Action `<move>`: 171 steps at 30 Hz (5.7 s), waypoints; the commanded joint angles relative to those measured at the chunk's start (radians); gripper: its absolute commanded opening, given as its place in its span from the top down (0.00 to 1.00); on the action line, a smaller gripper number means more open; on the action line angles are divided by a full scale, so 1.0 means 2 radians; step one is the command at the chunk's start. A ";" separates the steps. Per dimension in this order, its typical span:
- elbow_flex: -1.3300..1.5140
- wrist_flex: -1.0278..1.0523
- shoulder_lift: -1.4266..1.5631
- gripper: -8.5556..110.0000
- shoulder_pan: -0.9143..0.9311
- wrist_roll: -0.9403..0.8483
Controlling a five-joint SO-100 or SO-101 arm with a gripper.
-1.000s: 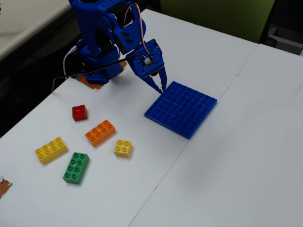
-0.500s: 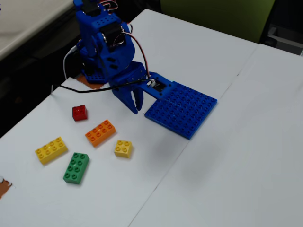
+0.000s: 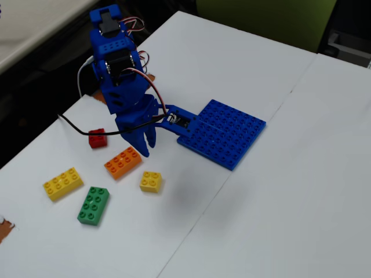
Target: Pick up the 2x2 yellow block and go up the 8x8 blue block.
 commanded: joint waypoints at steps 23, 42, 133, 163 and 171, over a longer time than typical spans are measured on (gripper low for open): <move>-0.067 -0.021 -0.079 0.72 0.028 -0.043; -0.077 -0.078 -0.167 0.69 0.021 -0.022; -0.092 0.001 0.008 0.93 -0.212 0.376; -0.119 0.110 -0.006 0.93 -0.308 0.486; -0.130 0.110 -0.031 0.93 -0.301 0.493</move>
